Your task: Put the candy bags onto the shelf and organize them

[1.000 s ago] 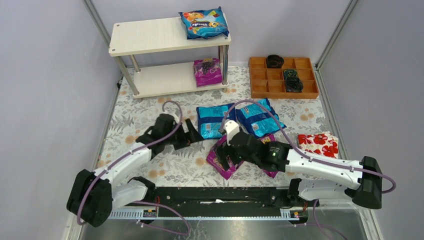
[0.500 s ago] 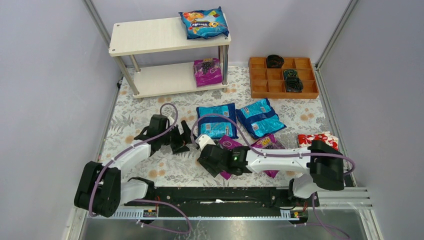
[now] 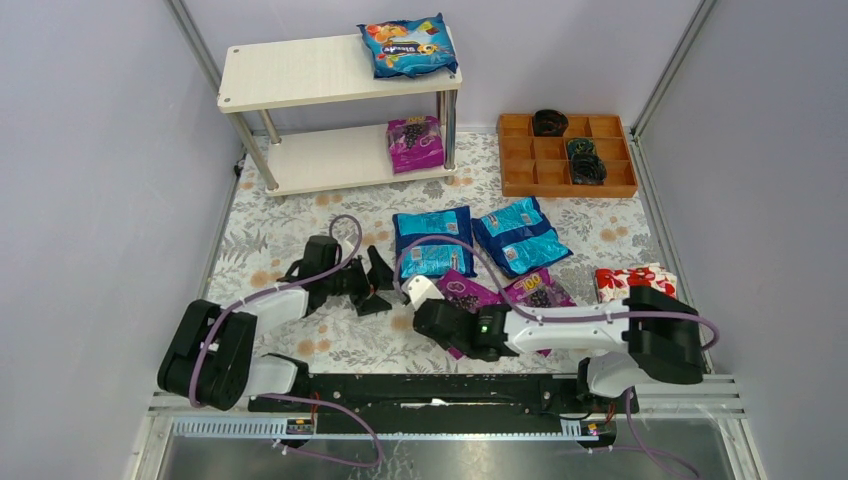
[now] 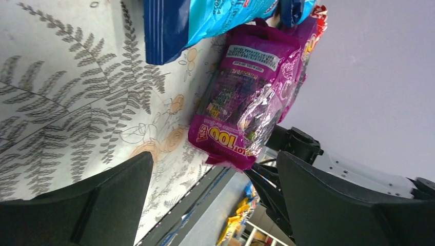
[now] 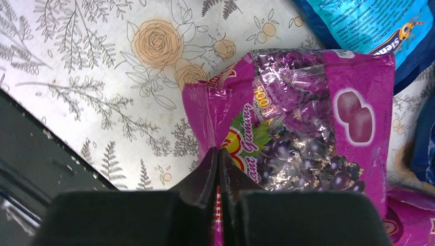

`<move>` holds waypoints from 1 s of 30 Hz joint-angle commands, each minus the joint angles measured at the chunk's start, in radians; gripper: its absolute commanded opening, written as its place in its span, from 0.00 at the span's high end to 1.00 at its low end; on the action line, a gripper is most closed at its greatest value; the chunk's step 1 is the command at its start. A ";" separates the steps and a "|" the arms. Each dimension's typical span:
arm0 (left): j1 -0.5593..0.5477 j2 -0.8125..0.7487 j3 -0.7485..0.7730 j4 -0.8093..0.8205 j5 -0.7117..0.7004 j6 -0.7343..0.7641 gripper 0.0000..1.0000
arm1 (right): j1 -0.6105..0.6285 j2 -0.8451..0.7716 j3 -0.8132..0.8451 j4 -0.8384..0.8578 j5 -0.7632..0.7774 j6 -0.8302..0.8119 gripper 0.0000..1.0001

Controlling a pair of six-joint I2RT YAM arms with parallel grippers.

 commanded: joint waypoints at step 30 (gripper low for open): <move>-0.429 0.555 -0.072 1.238 0.024 -0.721 0.01 | 0.003 -0.475 -0.253 0.162 -0.104 -0.167 1.00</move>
